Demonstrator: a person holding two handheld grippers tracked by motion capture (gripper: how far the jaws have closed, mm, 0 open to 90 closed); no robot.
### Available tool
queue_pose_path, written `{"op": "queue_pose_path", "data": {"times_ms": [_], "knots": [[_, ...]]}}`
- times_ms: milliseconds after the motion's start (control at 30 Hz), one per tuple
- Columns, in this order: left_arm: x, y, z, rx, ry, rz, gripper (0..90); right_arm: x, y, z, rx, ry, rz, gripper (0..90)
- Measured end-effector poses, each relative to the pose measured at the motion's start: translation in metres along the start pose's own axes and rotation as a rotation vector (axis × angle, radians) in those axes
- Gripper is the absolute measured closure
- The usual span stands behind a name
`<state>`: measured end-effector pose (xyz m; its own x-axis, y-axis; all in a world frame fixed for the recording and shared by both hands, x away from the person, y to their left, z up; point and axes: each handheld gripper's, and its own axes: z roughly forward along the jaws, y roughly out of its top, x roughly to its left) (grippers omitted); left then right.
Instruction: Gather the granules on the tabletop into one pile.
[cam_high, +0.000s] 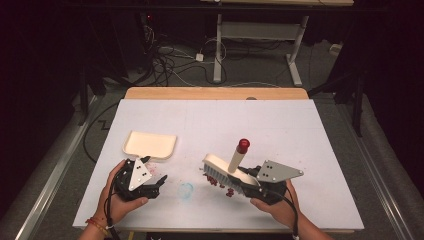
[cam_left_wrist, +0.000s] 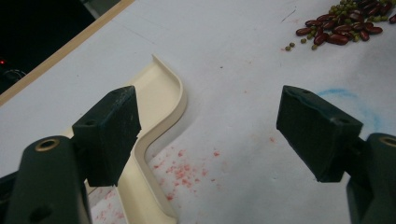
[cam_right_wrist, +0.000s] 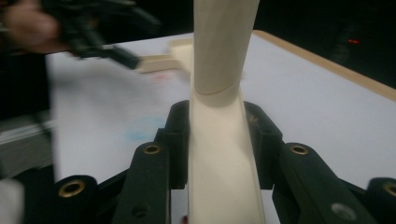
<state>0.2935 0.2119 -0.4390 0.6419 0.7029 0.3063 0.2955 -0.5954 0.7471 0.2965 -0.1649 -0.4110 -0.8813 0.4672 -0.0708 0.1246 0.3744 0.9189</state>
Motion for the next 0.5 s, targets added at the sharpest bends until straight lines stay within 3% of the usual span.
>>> {"op": "queue_pose_path", "data": {"times_ms": [67, 200, 400, 500], "knots": [[0.001, 0.0, -0.001, -0.003, 0.0, -0.004, 20.8, 0.003, 0.001, -0.004, 0.011, 0.08, -0.032, 67.3], [0.002, 0.0, -0.002, -0.011, 0.001, -0.012, 20.8, 0.012, -0.005, -0.001, 0.05, 0.168, -0.082, 67.2], [0.004, -0.001, -0.002, -0.012, 0.002, -0.018, 20.8, 0.013, -0.018, 0.007, 0.121, 0.216, -0.12, 67.3], [0.003, 0.0, -0.001, -0.011, 0.001, -0.016, 20.8, 0.002, -0.02, 0.012, 0.124, 0.242, -0.143, 67.3]]}}
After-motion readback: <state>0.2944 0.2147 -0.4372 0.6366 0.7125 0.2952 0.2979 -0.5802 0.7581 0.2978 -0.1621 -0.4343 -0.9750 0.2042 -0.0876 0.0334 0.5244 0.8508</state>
